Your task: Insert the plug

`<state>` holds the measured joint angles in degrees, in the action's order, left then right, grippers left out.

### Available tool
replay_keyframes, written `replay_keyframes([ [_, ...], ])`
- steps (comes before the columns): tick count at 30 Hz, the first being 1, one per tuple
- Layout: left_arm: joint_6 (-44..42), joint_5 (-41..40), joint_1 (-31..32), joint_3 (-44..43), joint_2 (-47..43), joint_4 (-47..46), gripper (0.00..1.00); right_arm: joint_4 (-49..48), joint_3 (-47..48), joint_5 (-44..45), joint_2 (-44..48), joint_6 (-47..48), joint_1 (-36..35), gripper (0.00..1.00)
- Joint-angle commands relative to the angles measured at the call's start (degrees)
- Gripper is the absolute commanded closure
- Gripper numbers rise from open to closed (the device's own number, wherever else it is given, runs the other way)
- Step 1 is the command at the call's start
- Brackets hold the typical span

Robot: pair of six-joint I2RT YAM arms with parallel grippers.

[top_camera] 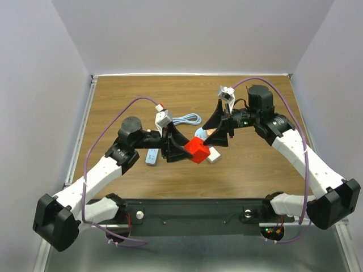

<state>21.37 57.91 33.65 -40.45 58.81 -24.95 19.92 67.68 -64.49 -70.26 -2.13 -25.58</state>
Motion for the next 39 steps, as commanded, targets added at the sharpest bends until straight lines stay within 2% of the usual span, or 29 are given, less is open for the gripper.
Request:
replay_keyframes([
  [1, 0.17, 6.77, -0.25, 0.89, -3.52, -8.53, 1.00, -0.94, 2.63, -1.34, 0.30, 0.99, -0.08, 0.04],
  [7, -3.16, 7.83, -0.43, -0.51, -4.58, -5.47, 1.00, -0.94, 3.51, -5.20, -0.75, 1.52, -0.08, 0.04],
  [13, -9.67, 4.15, -0.43, -4.89, -2.74, 4.62, 1.00, -1.29, 3.07, -9.51, 0.38, 1.52, -0.08, 0.04],
  [16, -10.29, 2.74, -0.51, -6.22, -1.77, 5.27, 1.00, -1.38, 2.46, -12.32, 2.05, 1.52, -0.34, 0.03],
  [21, -8.54, 3.52, -0.51, -6.75, -0.28, 2.10, 1.00, -1.11, -0.35, -9.34, 3.20, 1.52, -0.87, 0.03],
  [33, -7.83, 6.42, -0.60, -6.93, 1.13, 1.04, 1.00, -1.03, -1.76, -2.14, -0.75, 4.77, -3.68, 0.03],
  [39, -7.92, 5.55, -0.51, -6.66, 1.66, 0.69, 1.00, -0.94, -1.67, -2.05, -2.25, 5.38, -4.47, 0.03],
])
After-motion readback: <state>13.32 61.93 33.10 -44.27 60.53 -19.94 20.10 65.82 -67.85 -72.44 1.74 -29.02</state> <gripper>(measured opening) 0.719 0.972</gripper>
